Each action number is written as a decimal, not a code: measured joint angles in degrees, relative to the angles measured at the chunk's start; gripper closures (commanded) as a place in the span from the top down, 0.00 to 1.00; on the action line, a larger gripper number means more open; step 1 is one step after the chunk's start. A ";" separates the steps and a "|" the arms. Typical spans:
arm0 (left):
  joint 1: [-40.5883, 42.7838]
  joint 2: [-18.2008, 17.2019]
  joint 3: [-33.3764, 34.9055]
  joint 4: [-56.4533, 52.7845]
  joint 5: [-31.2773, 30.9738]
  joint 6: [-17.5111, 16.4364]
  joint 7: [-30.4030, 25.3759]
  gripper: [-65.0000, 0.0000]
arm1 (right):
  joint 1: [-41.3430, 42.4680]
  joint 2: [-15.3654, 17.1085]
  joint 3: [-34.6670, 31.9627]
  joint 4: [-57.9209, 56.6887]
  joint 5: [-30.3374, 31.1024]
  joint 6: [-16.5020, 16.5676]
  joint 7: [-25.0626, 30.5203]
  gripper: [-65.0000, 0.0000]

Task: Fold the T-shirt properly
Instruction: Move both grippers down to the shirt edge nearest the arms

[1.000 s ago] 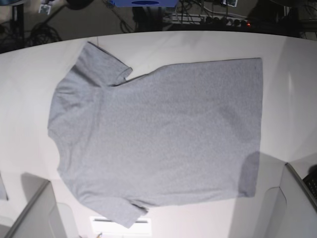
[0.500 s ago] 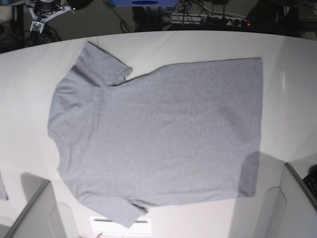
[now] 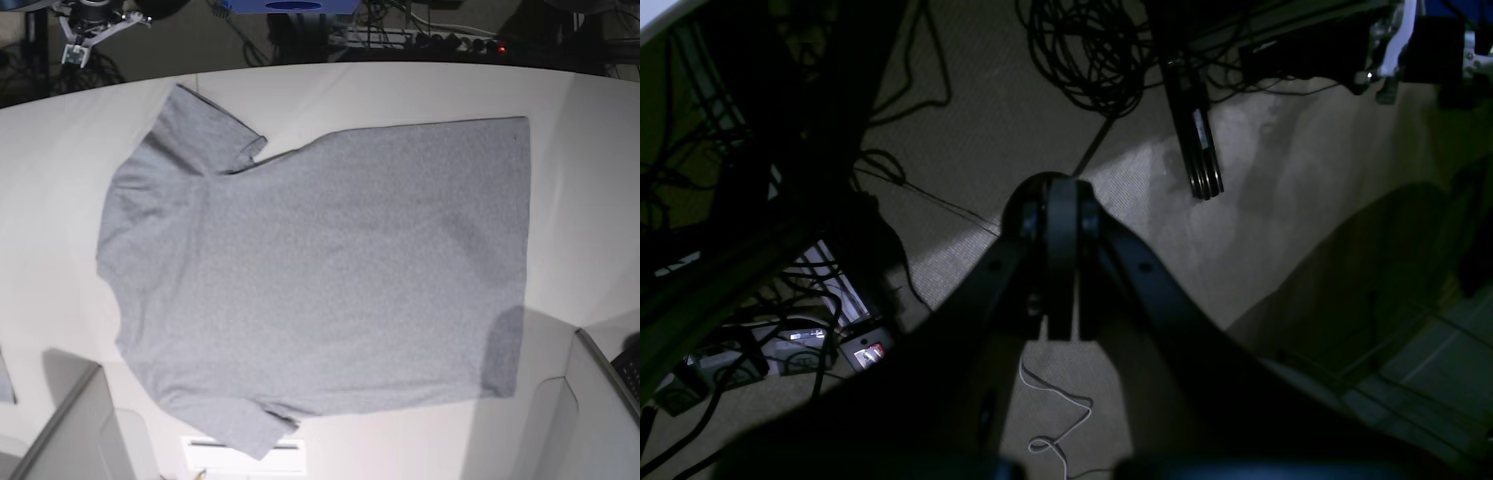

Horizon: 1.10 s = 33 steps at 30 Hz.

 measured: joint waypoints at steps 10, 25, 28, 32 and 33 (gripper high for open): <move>3.80 -0.15 -7.06 15.39 -13.22 -0.90 -26.88 0.00 | 8.20 -3.52 8.33 0.48 2.08 19.58 -0.04 0.00; 1.99 5.90 -7.72 25.75 -32.15 -0.74 -29.09 0.00 | 17.20 -4.04 9.60 5.64 12.74 32.92 -7.37 0.00; 1.29 5.81 -7.72 29.18 -35.65 -0.83 -26.93 0.00 | 19.26 -3.98 9.27 5.64 19.98 33.29 -15.26 0.00; 0.33 5.95 -7.72 32.28 -40.30 -0.17 -23.80 0.00 | 21.33 -3.30 9.29 5.64 22.60 33.27 -25.20 0.48; 0.24 5.90 -7.87 33.42 -40.98 -0.22 -23.39 0.06 | 21.20 -3.32 9.31 5.64 23.54 33.20 -25.68 0.52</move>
